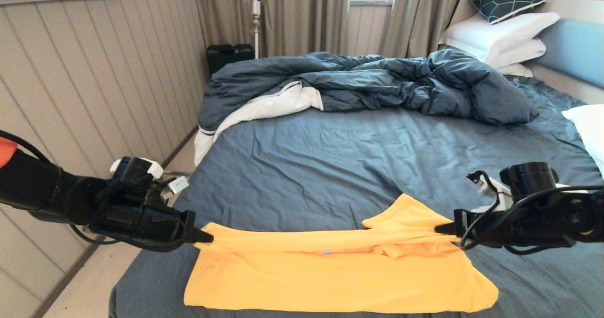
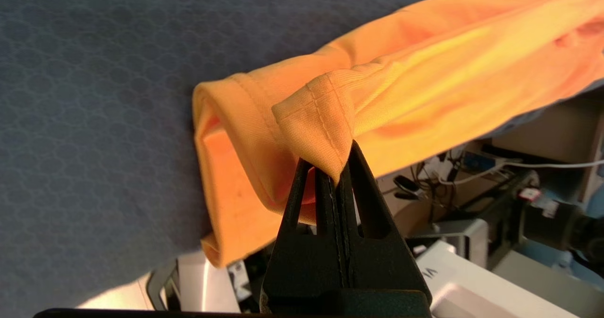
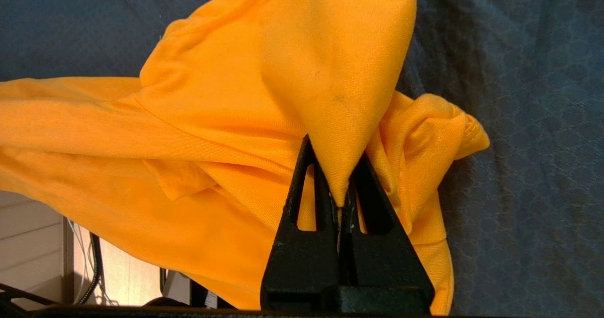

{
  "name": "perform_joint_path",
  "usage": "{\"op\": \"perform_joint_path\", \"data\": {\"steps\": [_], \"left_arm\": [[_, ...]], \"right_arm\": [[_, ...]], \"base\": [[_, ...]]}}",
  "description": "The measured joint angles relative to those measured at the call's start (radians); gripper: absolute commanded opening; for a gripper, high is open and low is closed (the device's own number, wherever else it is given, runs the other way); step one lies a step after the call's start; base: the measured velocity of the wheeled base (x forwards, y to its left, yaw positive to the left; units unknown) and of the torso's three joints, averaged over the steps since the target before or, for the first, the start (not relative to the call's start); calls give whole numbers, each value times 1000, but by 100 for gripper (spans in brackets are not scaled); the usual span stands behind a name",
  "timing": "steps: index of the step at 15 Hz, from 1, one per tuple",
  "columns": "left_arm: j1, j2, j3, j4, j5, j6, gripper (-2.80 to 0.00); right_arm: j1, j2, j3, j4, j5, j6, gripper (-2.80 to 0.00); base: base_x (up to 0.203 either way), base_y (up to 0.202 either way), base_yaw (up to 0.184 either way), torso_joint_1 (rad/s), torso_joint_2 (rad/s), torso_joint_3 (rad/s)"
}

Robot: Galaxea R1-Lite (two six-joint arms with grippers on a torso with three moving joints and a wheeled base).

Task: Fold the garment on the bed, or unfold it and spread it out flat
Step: Fold the yellow T-shirt

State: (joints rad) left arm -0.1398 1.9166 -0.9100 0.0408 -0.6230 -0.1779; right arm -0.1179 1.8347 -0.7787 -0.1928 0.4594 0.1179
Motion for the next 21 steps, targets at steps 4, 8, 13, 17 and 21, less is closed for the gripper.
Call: {"op": "perform_joint_path", "data": {"steps": [4,8,13,17,21], "left_arm": [[0,7,42,-25,-2,1,0],[-1,-9,65,-24,-1,0,0],[0,-85,95,-23,0,-5,0],[0,-134,91,-22,1,-13,0],[11,-150,60,-23,2,-24,0]], "right_arm": [[4,9,33,-13,0,-13,0],[-1,10,65,-55,9,-27,0],[-39,-28,70,-54,42,-26,0],[-67,-84,57,-49,58,-25,0],[-68,-84,37,-51,66,-24,0]], "base": [[0,0,0,0,0,0],[0,0,0,0,0,0],[0,0,0,0,0,0],[0,0,0,0,0,0],[0,0,0,0,0,0]]}}
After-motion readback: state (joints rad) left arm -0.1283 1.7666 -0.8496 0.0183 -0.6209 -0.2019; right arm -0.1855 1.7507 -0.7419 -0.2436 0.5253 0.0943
